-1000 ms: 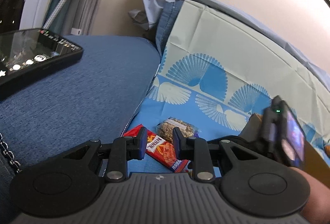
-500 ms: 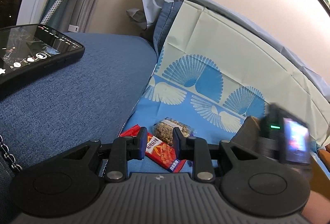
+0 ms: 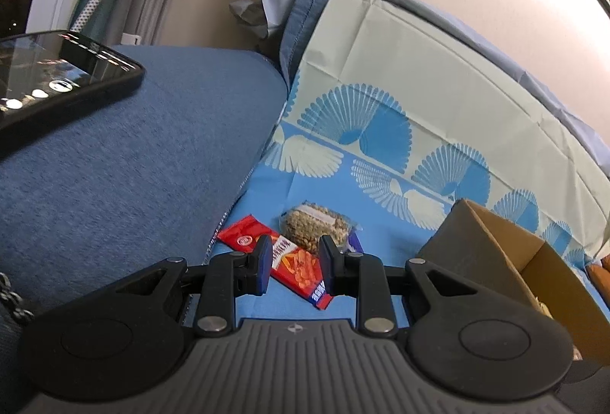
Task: Organize snacks
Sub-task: 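Grasp the small red candy with the right tool while the left grasps the red spicy strip pack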
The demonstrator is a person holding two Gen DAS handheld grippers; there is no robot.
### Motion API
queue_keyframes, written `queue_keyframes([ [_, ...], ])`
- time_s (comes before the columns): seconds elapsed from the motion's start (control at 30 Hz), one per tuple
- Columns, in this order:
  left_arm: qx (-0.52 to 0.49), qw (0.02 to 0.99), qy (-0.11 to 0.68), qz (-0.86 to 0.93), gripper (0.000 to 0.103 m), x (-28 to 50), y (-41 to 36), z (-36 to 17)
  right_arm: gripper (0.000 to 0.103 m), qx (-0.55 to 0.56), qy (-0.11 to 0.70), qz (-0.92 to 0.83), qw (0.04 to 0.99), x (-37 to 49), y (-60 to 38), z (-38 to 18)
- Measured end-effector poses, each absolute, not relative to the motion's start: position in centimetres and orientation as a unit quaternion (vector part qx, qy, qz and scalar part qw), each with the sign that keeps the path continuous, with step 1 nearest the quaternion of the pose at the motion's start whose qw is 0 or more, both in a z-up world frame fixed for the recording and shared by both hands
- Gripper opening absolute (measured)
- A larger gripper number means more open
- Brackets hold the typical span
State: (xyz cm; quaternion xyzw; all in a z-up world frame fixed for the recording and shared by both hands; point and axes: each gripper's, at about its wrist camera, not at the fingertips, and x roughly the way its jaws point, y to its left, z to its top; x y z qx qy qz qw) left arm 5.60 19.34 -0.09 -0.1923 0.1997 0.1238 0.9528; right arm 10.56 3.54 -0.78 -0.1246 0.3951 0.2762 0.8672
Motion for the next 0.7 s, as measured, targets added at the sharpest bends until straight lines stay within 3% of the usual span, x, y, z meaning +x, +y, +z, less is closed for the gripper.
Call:
queue_keyframes([
  [0.3, -0.175, 0.951, 0.222, 0.127, 0.030, 6.8, 18.5, -0.5, 0.021, -0.100, 0.402, 0.249, 0.875, 12.7, 2.4, -4.4],
  [0.37, -0.188, 0.946, 0.233, 0.127, 0.034, 7.2, 18.9, -0.7, 0.038, -0.086, 0.418, 0.254, 0.868, 12.9, 2.0, -4.6],
  [0.43, -0.203, 0.939, 0.247, 0.129, 0.039, 7.9, 19.5, -0.8, 0.042, -0.085, 0.419, 0.260, 0.866, 12.8, 2.0, -4.6],
  [0.53, -0.211, 0.932, 0.263, 0.134, 0.049, 9.5, 19.9, -0.8, 0.042, -0.106, 0.427, 0.268, 0.857, 12.4, 2.3, -5.1],
  [0.6, -0.216, 0.926, 0.277, 0.135, 0.065, 11.0, 20.0, -0.8, 0.041, -0.109, 0.427, 0.268, 0.857, 12.3, 2.3, -5.1],
  [0.67, -0.227, 0.917, 0.295, 0.142, 0.069, 13.0, 20.2, -1.0, 0.023, -0.106, 0.429, 0.271, 0.855, 12.3, 2.3, -5.0],
  [0.7, -0.232, 0.911, 0.307, 0.148, 0.074, 14.1, 20.2, -1.1, 0.022, -0.105, 0.429, 0.272, 0.855, 12.2, 2.2, -4.9],
])
